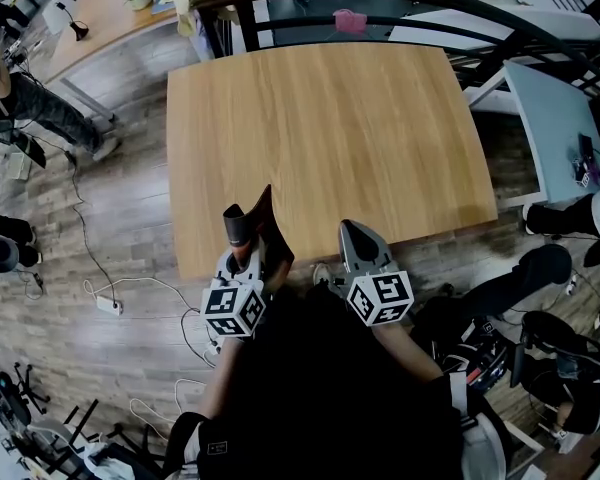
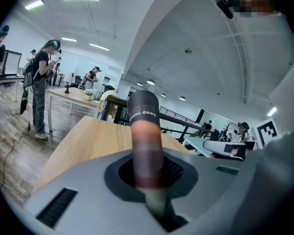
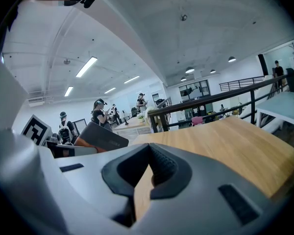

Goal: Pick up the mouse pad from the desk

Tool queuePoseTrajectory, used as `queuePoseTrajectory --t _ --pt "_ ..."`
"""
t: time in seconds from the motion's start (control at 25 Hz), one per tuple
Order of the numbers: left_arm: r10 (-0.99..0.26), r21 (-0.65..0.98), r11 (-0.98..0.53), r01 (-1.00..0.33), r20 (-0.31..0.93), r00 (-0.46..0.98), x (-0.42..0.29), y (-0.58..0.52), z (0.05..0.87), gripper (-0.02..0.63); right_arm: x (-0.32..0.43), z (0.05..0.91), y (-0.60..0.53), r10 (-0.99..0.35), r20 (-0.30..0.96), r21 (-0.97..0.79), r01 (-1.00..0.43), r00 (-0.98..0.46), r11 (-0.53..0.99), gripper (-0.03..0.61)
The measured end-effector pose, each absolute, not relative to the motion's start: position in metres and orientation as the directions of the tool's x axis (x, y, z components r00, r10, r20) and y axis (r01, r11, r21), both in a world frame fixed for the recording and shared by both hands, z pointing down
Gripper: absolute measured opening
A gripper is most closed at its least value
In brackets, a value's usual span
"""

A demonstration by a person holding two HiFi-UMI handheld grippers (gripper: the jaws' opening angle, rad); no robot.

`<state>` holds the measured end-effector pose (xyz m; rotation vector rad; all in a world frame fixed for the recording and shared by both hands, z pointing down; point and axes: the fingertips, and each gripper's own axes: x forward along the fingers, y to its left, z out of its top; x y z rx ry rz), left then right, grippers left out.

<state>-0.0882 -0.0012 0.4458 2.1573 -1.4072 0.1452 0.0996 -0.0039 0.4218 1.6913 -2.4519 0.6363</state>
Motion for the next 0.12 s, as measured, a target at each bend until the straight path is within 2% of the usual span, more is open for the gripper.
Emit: queuePoseTrajectory --t 0.12 --pt "-0.812 0.386 -0.301 -0.872 0.376 0.446 -0.086 -0.0035 0.4446 0.044 0.1016 0.4207 -0.0055 -0.873 0.306 -0.281 -0.912 -0.379 0.298 0.029"
